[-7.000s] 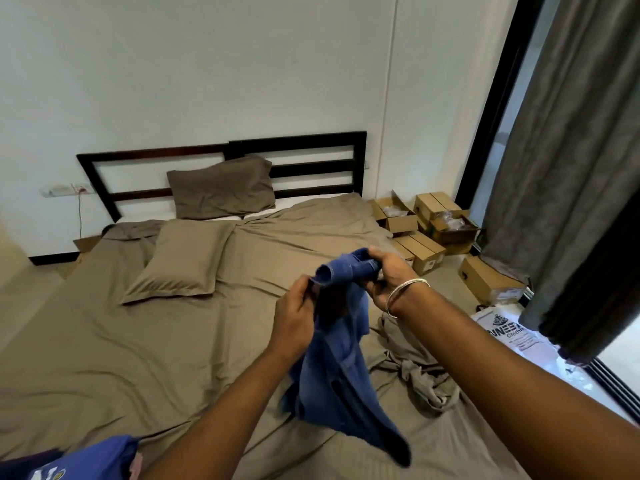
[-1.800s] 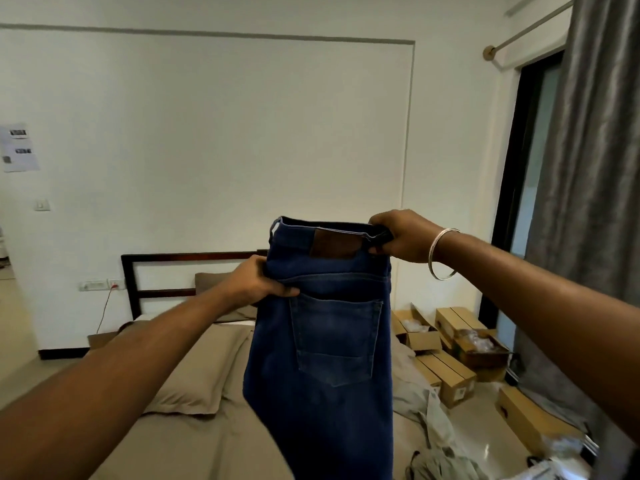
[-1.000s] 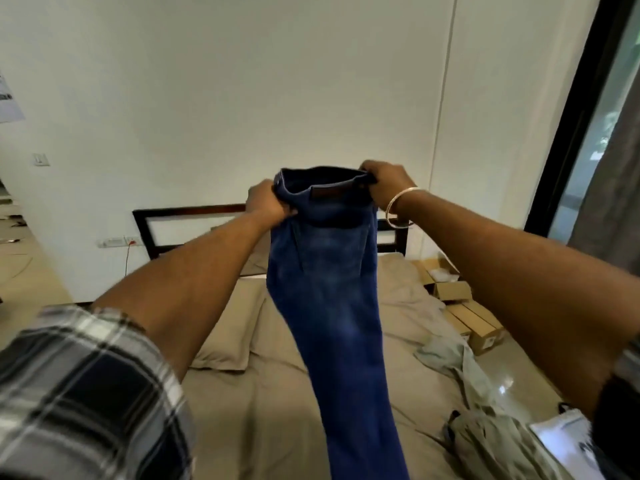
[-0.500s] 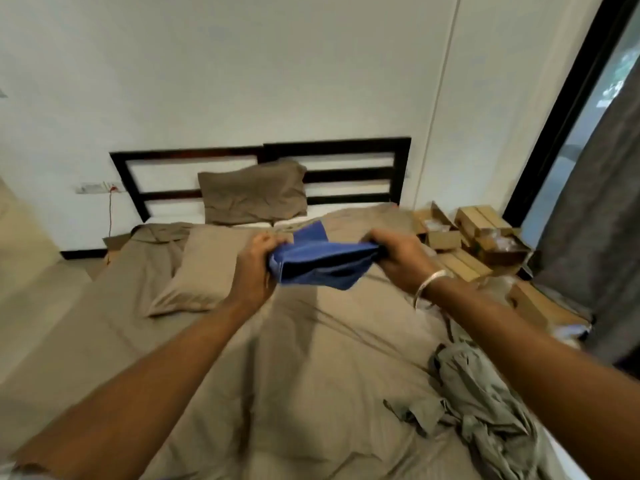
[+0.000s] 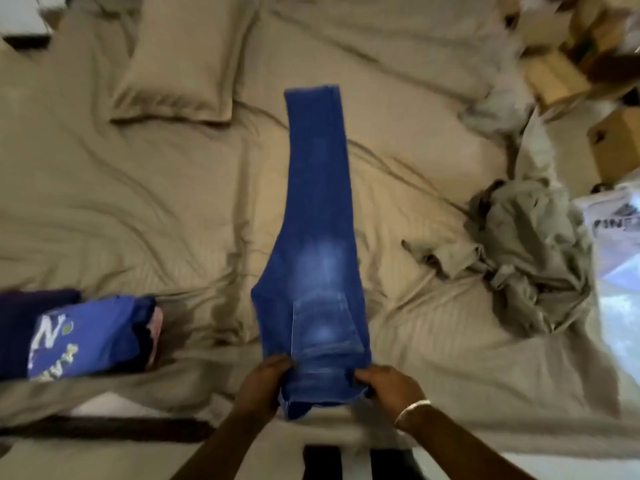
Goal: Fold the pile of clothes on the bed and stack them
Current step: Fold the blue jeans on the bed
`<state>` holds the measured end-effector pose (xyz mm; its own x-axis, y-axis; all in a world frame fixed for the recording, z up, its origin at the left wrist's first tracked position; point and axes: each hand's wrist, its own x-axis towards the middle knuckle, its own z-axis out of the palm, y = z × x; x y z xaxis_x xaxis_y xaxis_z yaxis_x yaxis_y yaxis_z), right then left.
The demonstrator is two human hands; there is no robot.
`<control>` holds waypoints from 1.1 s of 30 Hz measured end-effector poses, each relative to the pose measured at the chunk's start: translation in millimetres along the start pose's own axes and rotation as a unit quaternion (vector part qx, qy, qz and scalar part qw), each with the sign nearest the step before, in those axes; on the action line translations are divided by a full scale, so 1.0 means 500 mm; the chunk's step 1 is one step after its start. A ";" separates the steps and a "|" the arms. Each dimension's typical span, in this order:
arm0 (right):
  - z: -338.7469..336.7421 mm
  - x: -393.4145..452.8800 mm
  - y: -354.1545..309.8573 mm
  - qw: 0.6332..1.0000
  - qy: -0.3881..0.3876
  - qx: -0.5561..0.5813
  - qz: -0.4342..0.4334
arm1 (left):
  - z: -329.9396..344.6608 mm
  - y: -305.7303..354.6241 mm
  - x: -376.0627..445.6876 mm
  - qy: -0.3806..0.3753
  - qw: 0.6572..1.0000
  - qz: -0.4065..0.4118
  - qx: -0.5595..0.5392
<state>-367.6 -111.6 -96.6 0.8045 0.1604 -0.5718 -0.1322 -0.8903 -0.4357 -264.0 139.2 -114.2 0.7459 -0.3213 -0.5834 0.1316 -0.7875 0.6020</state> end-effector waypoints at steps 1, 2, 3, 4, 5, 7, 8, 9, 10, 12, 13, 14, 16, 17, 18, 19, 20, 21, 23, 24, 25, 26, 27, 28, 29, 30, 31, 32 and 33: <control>0.062 0.004 0.014 0.999 -0.013 -0.037 -0.012 | 0.017 -0.033 -0.014 0.020 0.999 -0.007 0.038; 0.090 0.012 0.025 0.998 -0.006 -0.054 -0.017 | 0.032 -0.049 -0.020 -0.029 0.999 0.012 0.031; 0.124 0.019 0.032 0.999 -0.014 -0.031 -0.006 | 0.049 -0.068 -0.027 -0.119 0.987 0.021 0.107; 0.145 0.026 0.042 1.000 -0.008 -0.010 0.013 | 0.068 -0.096 -0.026 -0.165 0.969 0.019 0.180; 0.172 0.030 0.056 1.000 -0.003 0.001 0.022 | 0.080 -0.125 -0.029 -0.196 0.950 0.023 0.243; 0.198 0.040 0.073 1.000 -0.017 -0.013 0.022 | 0.084 -0.140 -0.019 -0.189 0.938 0.023 0.291; 0.211 0.048 0.078 0.999 0.009 -0.027 0.021 | 0.087 -0.137 -0.012 -0.150 0.941 0.046 0.301; 0.212 0.058 0.081 0.999 0.043 -0.018 0.018 | 0.094 -0.141 0.003 -0.096 0.950 0.081 0.286; 0.208 0.066 0.081 0.994 0.103 -0.015 0.008 | 0.096 -0.137 0.019 -0.056 0.954 0.119 0.270; 0.193 0.101 0.075 0.976 0.216 0.022 0.000 | 0.102 -0.119 0.072 0.011 0.953 0.178 0.246; 0.185 0.132 0.079 0.967 0.253 0.025 -0.003 | 0.113 -0.100 0.115 0.043 0.951 0.189 0.241; 0.181 0.157 0.078 0.960 0.280 0.019 -0.004 | 0.117 -0.076 0.148 0.062 0.950 0.190 0.241; 0.162 0.234 0.093 0.954 0.300 -0.012 -0.006 | 0.131 -0.032 0.246 0.091 0.941 0.199 0.259; 0.146 0.263 0.095 0.953 0.301 -0.028 -0.003 | 0.132 -0.011 0.283 0.091 0.937 0.200 0.271; 0.128 0.307 0.110 0.953 0.299 -0.046 0.000 | 0.133 0.008 0.339 0.080 0.935 0.195 0.287; 0.109 0.347 0.125 0.955 0.289 -0.060 0.008 | 0.135 0.021 0.392 0.079 0.931 0.182 0.306; 0.088 0.386 0.143 0.959 0.275 -0.070 0.011 | 0.131 0.039 0.438 0.074 0.932 0.164 0.313; 0.066 0.424 0.163 0.964 0.253 -0.079 0.011 | 0.124 0.058 0.481 0.072 0.935 0.147 0.316; 0.022 0.491 0.207 0.966 0.240 -0.095 0.019 | 0.116 0.085 0.560 0.085 0.935 0.127 0.320; 0.001 0.515 0.225 0.961 0.259 -0.097 0.023 | 0.112 0.095 0.586 0.091 0.934 0.125 0.323; -0.023 0.539 0.242 0.953 0.289 -0.093 0.022 | 0.107 0.102 0.610 0.095 0.932 0.127 0.325; -0.049 0.559 0.258 0.942 0.322 -0.088 0.022 | 0.104 0.109 0.628 0.097 0.931 0.133 0.327; -0.082 0.586 0.279 0.935 0.346 -0.081 0.022 | 0.100 0.117 0.649 0.102 0.930 0.137 0.327; -0.118 0.612 0.295 0.929 0.362 -0.069 0.023 | 0.094 0.122 0.666 0.107 0.928 0.143 0.326; -0.163 0.642 0.313 0.926 0.372 -0.054 0.028 | 0.087 0.131 0.686 0.112 0.927 0.149 0.325; -0.213 0.678 0.332 0.924 0.378 -0.038 0.041 | 0.076 0.142 0.710 0.119 0.925 0.157 0.325; -0.265 0.714 0.351 0.924 0.377 -0.023 0.066 | 0.063 0.155 0.738 0.125 0.924 0.161 0.324; -0.310 0.749 0.369 0.923 0.371 -0.014 0.098 | 0.047 0.165 0.767 0.132 0.922 0.166 0.325; -0.359 0.791 0.394 0.922 0.366 -0.014 0.128 | 0.028 0.187 0.811 0.143 0.918 0.169 0.329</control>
<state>28.7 -300.0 -284.1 0.9258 -0.3770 -0.0277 -0.3646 -0.8714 -0.3283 41.8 -72.0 -302.2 0.8244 -0.5296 -0.2000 -0.4925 -0.8451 0.2077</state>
